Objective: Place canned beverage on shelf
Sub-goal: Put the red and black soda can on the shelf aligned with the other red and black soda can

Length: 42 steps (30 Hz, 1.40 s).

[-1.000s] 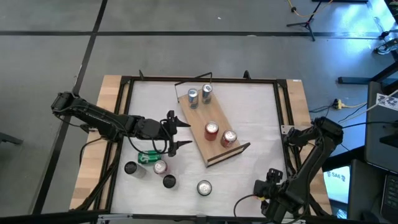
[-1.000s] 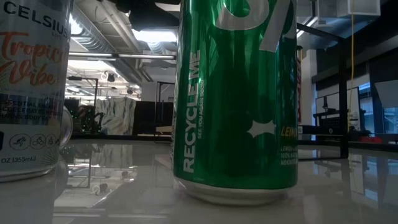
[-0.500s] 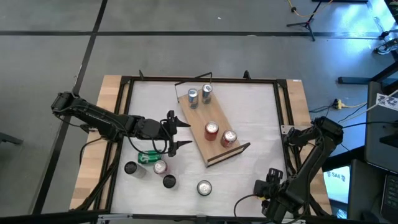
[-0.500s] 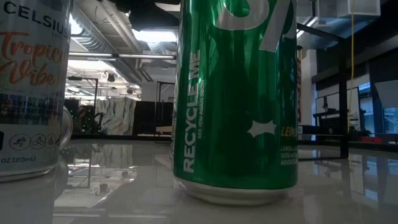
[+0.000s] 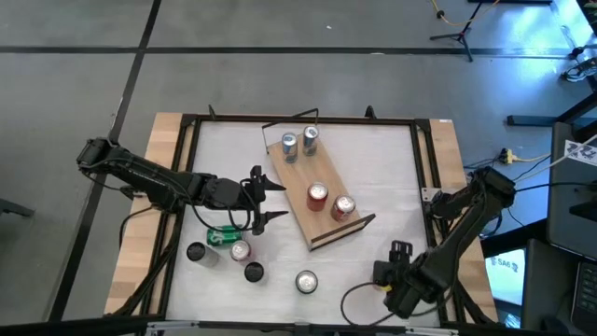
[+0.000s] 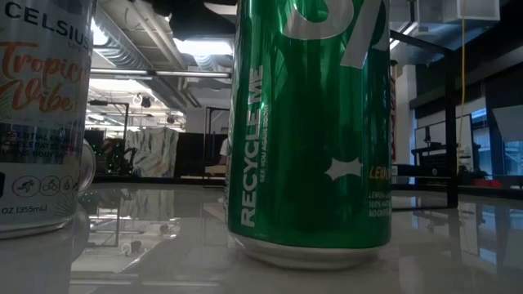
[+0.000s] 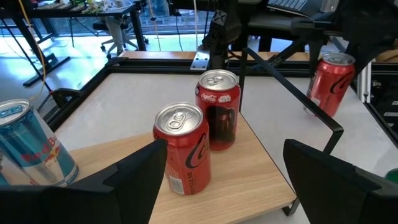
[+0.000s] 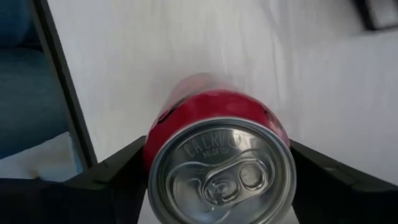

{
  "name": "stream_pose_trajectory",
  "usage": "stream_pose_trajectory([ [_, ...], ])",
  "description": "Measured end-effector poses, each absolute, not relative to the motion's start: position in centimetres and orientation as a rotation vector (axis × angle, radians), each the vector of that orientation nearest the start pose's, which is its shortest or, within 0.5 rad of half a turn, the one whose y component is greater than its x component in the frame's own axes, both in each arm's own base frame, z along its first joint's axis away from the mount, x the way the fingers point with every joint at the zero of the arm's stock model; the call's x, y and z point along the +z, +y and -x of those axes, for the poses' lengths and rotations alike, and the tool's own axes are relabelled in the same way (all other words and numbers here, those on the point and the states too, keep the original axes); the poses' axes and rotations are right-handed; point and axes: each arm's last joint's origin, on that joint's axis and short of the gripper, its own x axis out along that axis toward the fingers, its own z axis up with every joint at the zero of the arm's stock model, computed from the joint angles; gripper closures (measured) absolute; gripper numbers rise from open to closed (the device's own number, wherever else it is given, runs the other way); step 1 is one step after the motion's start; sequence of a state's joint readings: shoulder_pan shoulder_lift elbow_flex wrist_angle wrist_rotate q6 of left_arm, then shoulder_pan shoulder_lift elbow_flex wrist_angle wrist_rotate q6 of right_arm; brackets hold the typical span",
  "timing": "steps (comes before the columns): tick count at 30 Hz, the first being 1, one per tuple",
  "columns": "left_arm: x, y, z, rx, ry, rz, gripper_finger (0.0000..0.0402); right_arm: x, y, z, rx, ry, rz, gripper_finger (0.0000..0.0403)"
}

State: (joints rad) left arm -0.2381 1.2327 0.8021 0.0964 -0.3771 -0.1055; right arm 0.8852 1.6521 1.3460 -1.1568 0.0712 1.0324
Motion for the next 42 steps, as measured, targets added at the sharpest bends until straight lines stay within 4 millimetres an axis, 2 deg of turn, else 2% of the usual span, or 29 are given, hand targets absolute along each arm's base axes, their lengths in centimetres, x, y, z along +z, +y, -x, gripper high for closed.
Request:
stream_pose_trajectory([
  [11, 27.5, -5.3, -26.5, 0.153, 0.301, 0.003, 0.009, 28.9, 18.0, -19.3, -0.06, 1.475, -0.076, 0.0107],
  [21, 27.5, -5.3, -26.5, 0.153, 0.301, 0.004, 0.009, 32.2, 11.5, -17.9, -0.158, 1.439, 0.061, 0.0105],
  [26, 27.6, -5.3, -26.5, 0.153, 0.287, 0.008, 0.009, 33.5, 8.0, -18.0, -0.182, 1.369, 0.135, 0.0106],
  [34, 27.7, -5.3, -26.5, 0.152, 0.282, 0.01, 0.009, 34.0, 2.3, -19.6, -0.196, 1.365, 0.216, 0.0104],
  [42, 27.7, -5.3, -26.5, 0.153, 0.282, 0.011, 0.009, 34.5, -1.7, -22.3, -0.065, 1.161, 0.227, 0.0103],
])
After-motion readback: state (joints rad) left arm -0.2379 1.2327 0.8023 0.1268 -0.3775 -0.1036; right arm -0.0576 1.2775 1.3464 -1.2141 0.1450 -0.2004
